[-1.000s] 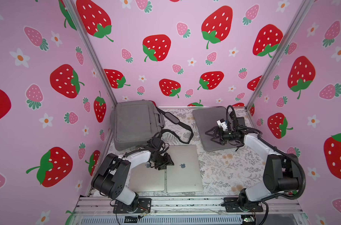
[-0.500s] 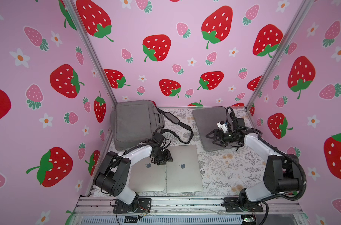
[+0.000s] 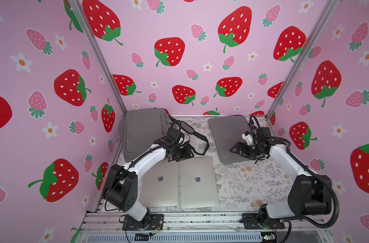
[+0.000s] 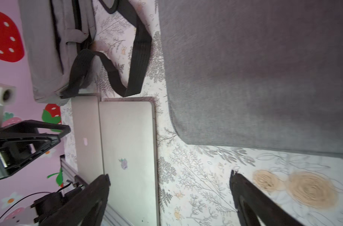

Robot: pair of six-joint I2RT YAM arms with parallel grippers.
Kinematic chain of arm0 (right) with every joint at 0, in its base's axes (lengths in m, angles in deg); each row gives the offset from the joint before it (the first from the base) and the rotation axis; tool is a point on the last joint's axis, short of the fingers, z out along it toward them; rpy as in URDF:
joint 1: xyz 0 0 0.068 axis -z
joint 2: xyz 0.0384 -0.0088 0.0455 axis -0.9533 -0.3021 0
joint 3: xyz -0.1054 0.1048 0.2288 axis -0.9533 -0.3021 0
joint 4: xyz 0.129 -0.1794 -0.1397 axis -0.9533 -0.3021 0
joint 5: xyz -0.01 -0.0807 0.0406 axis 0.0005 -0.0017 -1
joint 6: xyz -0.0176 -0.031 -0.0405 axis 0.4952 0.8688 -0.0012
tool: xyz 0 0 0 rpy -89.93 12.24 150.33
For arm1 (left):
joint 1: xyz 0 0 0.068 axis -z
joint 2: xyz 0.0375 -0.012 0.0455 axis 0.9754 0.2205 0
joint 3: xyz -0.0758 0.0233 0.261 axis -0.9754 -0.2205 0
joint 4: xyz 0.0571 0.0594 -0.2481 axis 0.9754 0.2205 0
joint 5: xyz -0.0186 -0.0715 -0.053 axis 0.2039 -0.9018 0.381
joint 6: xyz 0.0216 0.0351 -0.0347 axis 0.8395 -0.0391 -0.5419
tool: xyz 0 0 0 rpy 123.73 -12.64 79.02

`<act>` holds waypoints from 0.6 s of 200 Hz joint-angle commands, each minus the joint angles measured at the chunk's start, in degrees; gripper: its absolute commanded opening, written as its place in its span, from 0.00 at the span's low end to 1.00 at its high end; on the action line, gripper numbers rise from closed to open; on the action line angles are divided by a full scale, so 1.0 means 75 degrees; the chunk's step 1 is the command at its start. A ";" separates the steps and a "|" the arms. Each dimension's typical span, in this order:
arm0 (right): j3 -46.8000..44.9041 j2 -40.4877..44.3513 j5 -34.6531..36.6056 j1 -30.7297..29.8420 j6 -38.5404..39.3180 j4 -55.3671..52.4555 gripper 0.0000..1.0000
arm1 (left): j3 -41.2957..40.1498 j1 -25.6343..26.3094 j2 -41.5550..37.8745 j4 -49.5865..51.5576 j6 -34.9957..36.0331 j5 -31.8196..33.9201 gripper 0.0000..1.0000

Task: Open the zippered laptop bag and take out the laptop
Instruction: Move the zippered laptop bag to the center of the board.

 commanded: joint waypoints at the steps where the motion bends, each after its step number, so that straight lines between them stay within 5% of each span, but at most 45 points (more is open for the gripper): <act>1: 0.0215 0.0284 0.1452 0.0220 0.0564 -0.0495 1.00 | 0.0717 0.0362 0.0698 -0.0467 -0.0234 0.0203 0.57; 70: 0.0442 -0.0022 0.3747 0.0813 0.1606 -0.0100 0.99 | 0.3370 0.1390 0.2981 -0.1134 -0.0323 0.0068 0.57; 120: 0.0880 -0.0964 0.3712 0.1434 0.2144 0.0484 1.00 | 0.4711 0.1815 0.4408 -0.1274 -0.0903 0.0213 0.57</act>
